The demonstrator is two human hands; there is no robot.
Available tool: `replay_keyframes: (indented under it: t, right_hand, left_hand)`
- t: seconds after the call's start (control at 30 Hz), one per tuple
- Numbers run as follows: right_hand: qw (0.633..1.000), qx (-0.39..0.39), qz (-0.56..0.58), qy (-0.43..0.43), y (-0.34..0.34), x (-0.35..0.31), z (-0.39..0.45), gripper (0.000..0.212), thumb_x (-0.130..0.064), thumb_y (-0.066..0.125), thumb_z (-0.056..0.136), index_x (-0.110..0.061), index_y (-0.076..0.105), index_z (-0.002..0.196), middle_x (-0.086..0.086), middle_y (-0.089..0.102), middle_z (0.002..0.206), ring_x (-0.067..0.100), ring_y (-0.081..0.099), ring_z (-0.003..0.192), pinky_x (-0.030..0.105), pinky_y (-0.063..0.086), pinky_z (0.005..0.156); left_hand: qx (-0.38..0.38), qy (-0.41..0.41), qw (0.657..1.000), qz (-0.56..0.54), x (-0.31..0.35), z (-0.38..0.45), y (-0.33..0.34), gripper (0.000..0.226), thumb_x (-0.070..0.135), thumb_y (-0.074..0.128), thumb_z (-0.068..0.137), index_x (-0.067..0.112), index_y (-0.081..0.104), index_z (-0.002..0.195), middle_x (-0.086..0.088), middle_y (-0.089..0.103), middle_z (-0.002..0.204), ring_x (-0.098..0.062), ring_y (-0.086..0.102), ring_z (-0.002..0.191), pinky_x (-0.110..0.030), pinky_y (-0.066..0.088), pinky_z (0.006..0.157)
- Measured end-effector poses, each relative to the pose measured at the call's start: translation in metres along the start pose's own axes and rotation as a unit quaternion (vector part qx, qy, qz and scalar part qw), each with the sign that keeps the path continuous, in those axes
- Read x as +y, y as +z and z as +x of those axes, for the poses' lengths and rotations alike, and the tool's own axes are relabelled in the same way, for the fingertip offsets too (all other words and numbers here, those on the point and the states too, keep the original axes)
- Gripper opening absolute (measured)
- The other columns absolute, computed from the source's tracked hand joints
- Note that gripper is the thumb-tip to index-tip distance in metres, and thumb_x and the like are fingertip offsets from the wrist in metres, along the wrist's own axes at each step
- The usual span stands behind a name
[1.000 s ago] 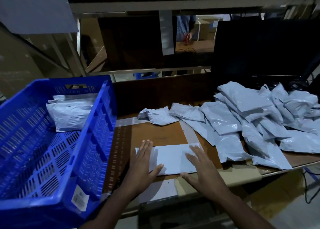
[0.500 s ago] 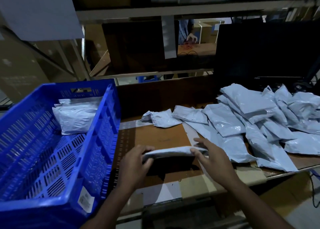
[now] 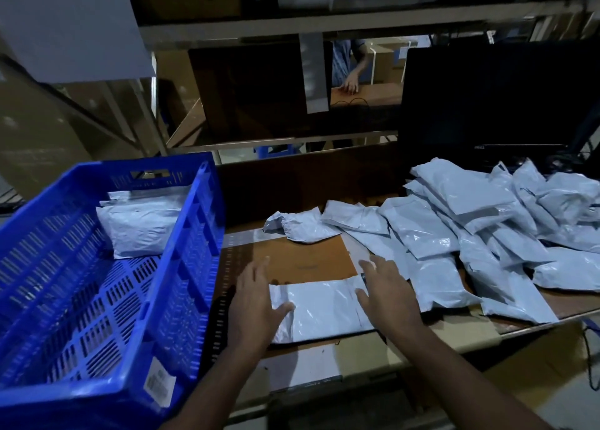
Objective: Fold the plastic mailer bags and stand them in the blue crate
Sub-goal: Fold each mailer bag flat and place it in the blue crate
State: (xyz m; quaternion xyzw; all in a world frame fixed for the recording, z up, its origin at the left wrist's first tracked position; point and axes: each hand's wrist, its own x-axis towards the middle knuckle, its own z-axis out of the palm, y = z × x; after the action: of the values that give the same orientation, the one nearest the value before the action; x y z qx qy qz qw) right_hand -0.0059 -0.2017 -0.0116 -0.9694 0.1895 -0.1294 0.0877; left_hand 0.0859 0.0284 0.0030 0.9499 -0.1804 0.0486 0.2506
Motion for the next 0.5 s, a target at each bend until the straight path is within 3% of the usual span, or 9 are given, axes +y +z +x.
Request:
replay_keyframes:
  t: [0.1,0.2,0.27,0.33,0.4,0.5]
  right_hand:
    - [0.997,0.027,0.018,-0.065,0.005,-0.014,-0.001,0.043,-0.026,0.070,0.090,-0.015,0.061,0.131,0.006,0.060,0.135,0.025,0.056,0.123,0.038,0.047,0.103]
    - [0.989,-0.047,0.050,-0.129,0.022,-0.029,-0.010,0.049,-0.037,0.044,0.104,-0.018,0.046,0.149,0.000,0.039,0.157,0.019,0.035,0.146,0.033,0.016,0.119]
    - [0.986,-0.075,0.015,-0.148,0.038,-0.030,-0.021,0.054,-0.042,0.027,0.105,-0.017,0.046,0.148,0.002,0.040,0.156,0.021,0.038,0.145,0.036,0.014,0.123]
    - [0.986,-0.078,-0.027,-0.146,0.052,-0.025,-0.027,0.056,-0.044,0.022,0.106,-0.017,0.044,0.149,0.004,0.042,0.155,0.021,0.039,0.144,0.040,0.017,0.118]
    - [0.986,-0.090,-0.024,-0.140,0.053,-0.023,-0.025,0.055,-0.045,0.022,0.107,-0.018,0.037,0.153,0.003,0.033,0.160,0.020,0.029,0.149,0.040,0.011,0.116]
    - [0.985,-0.107,-0.025,-0.135,0.054,-0.024,-0.025,0.056,-0.047,0.023,0.108,-0.019,0.031,0.156,0.002,0.028,0.163,0.019,0.021,0.151,0.040,0.006,0.117]
  left_hand:
    - [-0.027,0.090,0.995,-0.015,0.011,-0.006,0.010,0.073,0.042,0.063,0.097,0.030,0.026,0.158,0.011,0.020,0.166,-0.009,0.015,0.153,-0.037,0.025,0.124]
    - [-0.164,0.180,0.969,0.033,0.012,-0.012,0.035,0.065,0.049,0.036,0.107,0.026,0.011,0.162,0.009,0.004,0.170,-0.001,-0.005,0.153,-0.033,0.003,0.127]
    - [-0.185,0.216,0.955,0.084,0.003,-0.016,0.052,0.064,0.051,0.021,0.108,0.024,0.003,0.163,0.008,-0.004,0.170,0.001,-0.017,0.151,-0.033,-0.007,0.126]
    - [-0.168,0.216,0.957,0.095,-0.003,-0.018,0.059,0.066,0.056,0.004,0.104,0.025,-0.001,0.162,0.010,-0.008,0.169,0.002,-0.022,0.150,-0.037,-0.009,0.126]
    - [-0.155,0.219,0.958,0.098,-0.006,-0.017,0.063,0.075,0.061,-0.011,0.097,0.025,-0.002,0.162,0.010,-0.008,0.169,0.002,-0.022,0.150,-0.042,-0.006,0.126]
    - [-0.158,0.216,0.957,0.107,-0.006,-0.017,0.062,0.072,0.060,-0.007,0.099,0.025,-0.004,0.162,0.011,-0.012,0.168,0.001,-0.022,0.150,-0.045,-0.004,0.125]
